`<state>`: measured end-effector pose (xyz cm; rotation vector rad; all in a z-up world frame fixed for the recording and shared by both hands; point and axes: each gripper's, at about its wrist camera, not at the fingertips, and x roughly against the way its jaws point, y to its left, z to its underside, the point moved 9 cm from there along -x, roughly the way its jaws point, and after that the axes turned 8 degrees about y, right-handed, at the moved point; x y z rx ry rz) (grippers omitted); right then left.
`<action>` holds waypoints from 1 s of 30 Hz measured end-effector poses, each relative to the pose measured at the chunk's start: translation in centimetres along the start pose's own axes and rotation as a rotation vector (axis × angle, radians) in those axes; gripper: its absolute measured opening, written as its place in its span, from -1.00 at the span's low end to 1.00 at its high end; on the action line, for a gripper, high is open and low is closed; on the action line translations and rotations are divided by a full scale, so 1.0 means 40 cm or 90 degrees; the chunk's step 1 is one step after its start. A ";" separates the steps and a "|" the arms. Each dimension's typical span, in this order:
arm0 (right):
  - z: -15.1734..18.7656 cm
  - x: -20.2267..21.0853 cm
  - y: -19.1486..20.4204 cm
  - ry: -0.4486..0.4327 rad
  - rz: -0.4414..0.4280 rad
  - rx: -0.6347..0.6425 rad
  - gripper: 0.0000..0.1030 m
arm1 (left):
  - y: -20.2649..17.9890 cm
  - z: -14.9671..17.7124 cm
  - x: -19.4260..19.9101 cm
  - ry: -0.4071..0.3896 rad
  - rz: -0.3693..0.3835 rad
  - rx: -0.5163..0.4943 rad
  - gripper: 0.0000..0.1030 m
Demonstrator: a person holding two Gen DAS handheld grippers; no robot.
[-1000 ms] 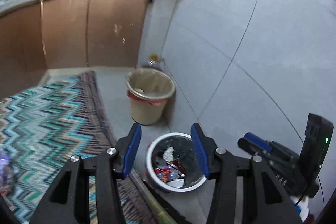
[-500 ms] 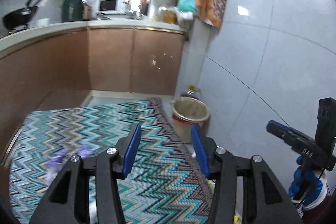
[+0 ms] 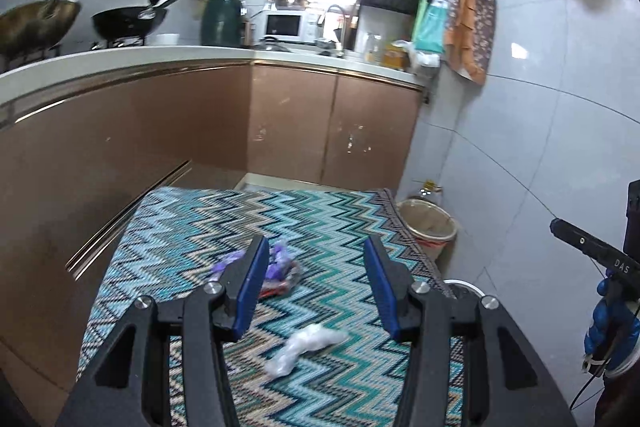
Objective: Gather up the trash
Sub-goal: 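Move both tools back over the remaining trash on the table, then grasp the clear plastic bag with the right gripper while the left gripper grasps the purple-tied bag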
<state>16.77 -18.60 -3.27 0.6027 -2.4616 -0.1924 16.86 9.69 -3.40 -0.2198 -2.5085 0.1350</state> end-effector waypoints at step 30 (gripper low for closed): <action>0.173 -0.425 0.239 0.226 -0.165 0.097 -0.15 | 0.285 0.188 -0.301 0.157 -0.075 0.099 -0.09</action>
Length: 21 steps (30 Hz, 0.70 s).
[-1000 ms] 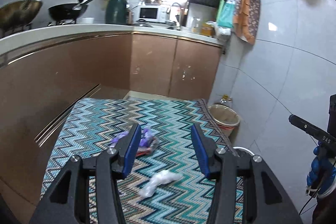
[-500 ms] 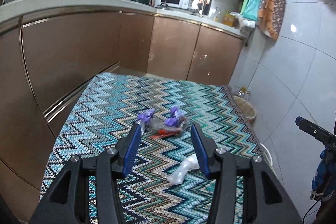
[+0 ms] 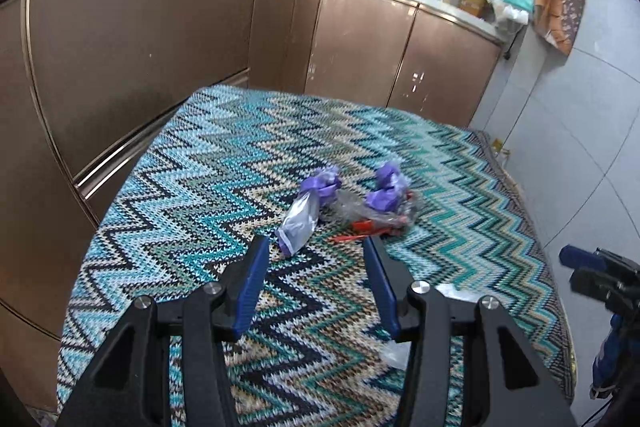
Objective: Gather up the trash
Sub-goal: 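Grasp the clear plastic bag with the right gripper while the left gripper grasps the purple-tied bag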
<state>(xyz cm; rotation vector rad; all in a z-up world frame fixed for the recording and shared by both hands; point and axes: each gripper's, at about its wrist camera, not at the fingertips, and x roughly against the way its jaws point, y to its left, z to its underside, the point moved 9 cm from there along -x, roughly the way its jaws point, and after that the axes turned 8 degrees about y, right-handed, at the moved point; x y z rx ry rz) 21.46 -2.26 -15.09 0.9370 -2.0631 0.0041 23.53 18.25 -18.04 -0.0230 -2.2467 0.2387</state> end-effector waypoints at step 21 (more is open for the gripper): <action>0.032 -0.257 -0.024 0.118 -0.059 0.007 -0.07 | 0.011 -0.040 -0.193 0.056 0.002 -0.010 -0.08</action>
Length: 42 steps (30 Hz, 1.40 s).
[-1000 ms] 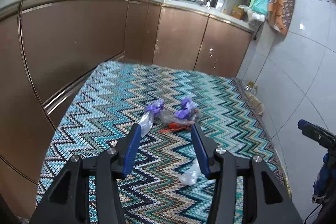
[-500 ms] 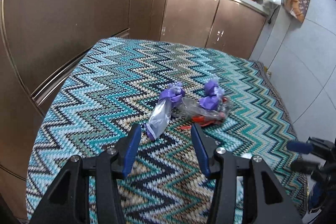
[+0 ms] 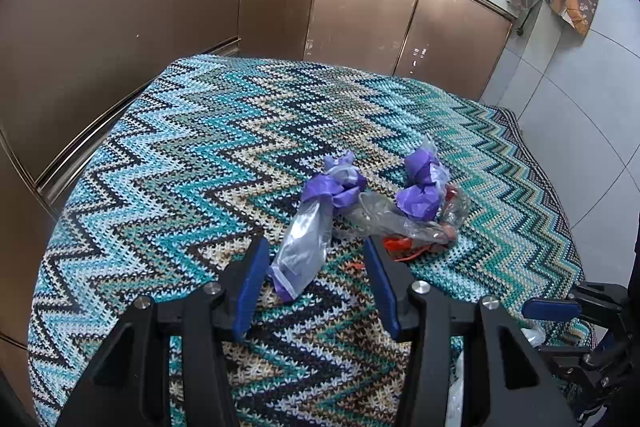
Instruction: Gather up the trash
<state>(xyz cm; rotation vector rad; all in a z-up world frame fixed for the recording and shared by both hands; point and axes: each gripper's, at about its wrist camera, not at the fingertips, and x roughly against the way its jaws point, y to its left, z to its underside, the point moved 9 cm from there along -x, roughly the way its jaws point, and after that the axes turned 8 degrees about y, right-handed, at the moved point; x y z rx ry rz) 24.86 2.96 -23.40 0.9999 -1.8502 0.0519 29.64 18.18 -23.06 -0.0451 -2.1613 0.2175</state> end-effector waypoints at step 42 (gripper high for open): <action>0.031 0.122 0.008 -0.048 0.014 -0.007 -0.99 | 0.040 0.025 0.077 -0.023 -0.008 0.056 -0.82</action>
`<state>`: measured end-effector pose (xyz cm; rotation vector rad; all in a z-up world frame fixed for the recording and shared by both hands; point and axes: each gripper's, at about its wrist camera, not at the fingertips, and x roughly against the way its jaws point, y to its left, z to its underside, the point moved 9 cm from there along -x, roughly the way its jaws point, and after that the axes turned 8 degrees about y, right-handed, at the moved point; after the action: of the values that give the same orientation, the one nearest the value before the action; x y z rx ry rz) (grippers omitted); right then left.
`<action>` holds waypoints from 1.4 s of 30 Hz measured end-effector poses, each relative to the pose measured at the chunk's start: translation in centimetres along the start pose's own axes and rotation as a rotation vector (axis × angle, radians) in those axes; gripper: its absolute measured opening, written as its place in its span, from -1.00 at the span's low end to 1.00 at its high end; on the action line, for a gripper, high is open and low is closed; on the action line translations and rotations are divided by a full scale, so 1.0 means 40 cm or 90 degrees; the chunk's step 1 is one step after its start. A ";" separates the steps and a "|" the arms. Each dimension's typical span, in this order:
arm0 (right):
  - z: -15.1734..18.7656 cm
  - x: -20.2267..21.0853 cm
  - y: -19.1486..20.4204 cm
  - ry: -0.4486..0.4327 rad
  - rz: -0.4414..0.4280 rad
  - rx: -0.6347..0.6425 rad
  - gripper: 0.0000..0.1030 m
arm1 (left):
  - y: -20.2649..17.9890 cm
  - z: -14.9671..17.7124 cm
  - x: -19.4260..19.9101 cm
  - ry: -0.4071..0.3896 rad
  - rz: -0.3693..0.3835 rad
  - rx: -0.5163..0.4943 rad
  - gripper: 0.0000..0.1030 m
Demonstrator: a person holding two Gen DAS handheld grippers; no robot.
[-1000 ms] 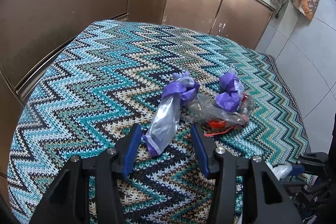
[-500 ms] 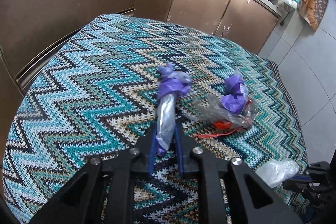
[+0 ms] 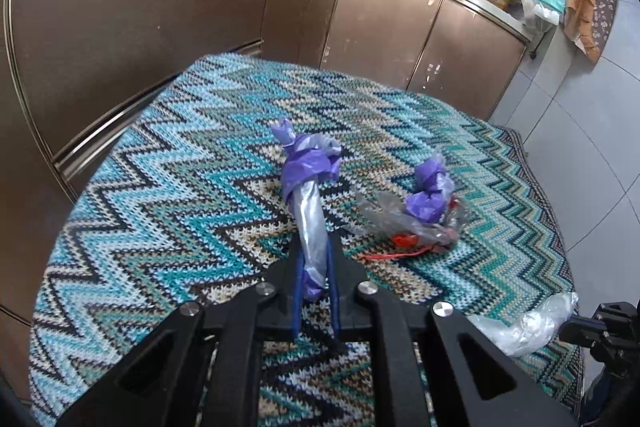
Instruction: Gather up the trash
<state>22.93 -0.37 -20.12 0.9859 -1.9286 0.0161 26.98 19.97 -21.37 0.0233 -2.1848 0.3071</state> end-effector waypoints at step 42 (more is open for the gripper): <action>0.103 0.136 -0.123 -0.053 0.048 -0.120 -0.28 | -0.187 0.024 0.116 -0.041 0.061 -0.060 -0.82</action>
<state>21.78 -8.70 -20.19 0.7996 -2.0008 -0.1624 24.42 12.94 -16.61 -0.1258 -2.2663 0.2605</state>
